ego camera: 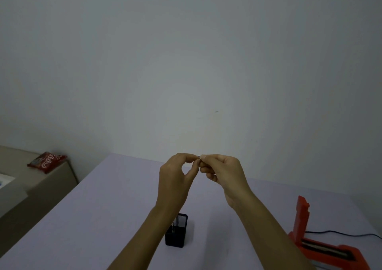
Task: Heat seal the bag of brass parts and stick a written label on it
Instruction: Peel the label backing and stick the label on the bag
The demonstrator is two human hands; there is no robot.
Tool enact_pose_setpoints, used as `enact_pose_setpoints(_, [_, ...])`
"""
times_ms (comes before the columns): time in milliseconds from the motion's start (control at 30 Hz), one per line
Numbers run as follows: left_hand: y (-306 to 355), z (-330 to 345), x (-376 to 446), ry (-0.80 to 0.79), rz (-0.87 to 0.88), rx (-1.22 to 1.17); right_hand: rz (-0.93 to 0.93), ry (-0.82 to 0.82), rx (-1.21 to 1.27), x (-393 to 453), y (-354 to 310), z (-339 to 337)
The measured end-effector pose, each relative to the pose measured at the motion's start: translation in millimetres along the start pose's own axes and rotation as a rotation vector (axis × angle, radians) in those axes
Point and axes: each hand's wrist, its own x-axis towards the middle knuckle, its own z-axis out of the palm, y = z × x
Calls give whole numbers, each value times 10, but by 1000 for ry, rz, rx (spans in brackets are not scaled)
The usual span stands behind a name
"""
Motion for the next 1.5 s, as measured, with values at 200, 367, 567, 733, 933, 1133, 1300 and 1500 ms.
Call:
enact_pose_setpoints(200, [-49,-33,-10,-35,62,44,5,-14,-12,6,8,0])
enact_pose_setpoints(367, [-65,-105,15,-59,111,26,19,-88,-8,16,-12,-42])
enact_pose_setpoints(567, [-92,-131,42,-63,122,46,8,-134,-57,35,-17,-70])
enact_pose_setpoints(733, [-101,-96,30,-63,149,136,-6,-113,-76,40,9,-48])
enact_pose_setpoints(933, [-69,-58,18,-18,94,144,-25,-117,-79,33,37,-30])
enact_pose_setpoints(1133, [-50,-61,-25,-15,-71,-28,-12,-117,-83,26,98,-11])
enact_pose_setpoints(1300, [-44,-102,-67,-11,-241,-171,45,-116,-42,25,190,26])
enact_pose_setpoints(1500, [-133,-180,-77,23,-334,-203,103,-92,16,78,299,45])
